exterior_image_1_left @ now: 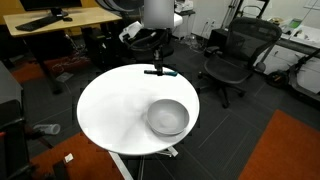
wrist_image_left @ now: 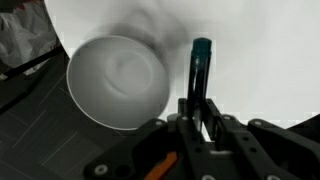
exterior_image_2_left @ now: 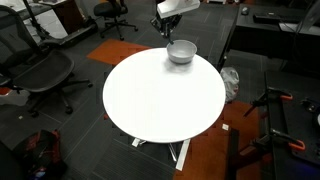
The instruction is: Pick the marker and put it in the bowl
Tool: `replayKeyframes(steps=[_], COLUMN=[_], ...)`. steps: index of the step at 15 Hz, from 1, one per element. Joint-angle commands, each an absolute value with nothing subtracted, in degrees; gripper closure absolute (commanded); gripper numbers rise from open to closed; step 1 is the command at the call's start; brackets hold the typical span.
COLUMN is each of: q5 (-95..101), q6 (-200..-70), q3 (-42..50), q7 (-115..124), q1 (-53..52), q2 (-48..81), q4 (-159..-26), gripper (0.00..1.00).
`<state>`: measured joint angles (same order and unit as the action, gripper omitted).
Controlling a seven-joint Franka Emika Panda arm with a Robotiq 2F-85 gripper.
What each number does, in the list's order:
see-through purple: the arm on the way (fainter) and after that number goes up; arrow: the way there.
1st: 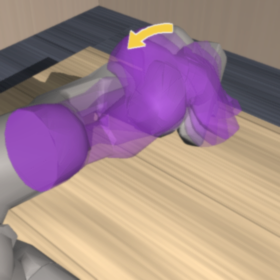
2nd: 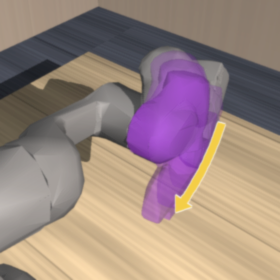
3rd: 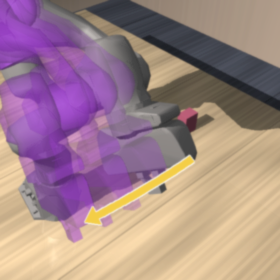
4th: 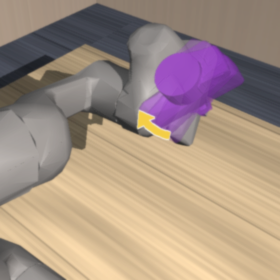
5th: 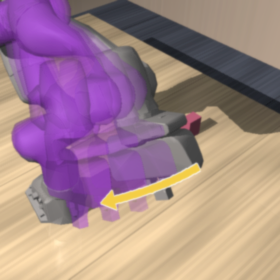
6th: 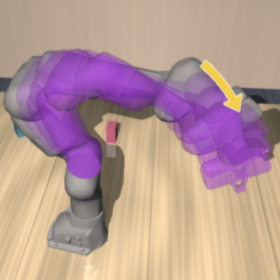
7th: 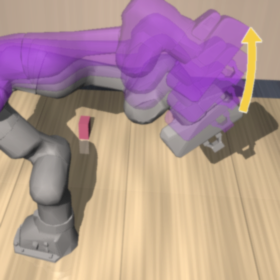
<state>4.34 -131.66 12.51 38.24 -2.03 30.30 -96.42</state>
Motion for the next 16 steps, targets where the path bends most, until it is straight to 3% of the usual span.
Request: replayKeyframes(steps=[1, 16], q5=[6.17, 7.29], q6=[-137.81, -148.26], q3=[13.4, 19.24], q7=[38.66, 41.64], q1=[-1.67, 0.53], q2=[22.91, 25.47], q4=[-108.01, -113.59], gripper=[0.95, 0.95])
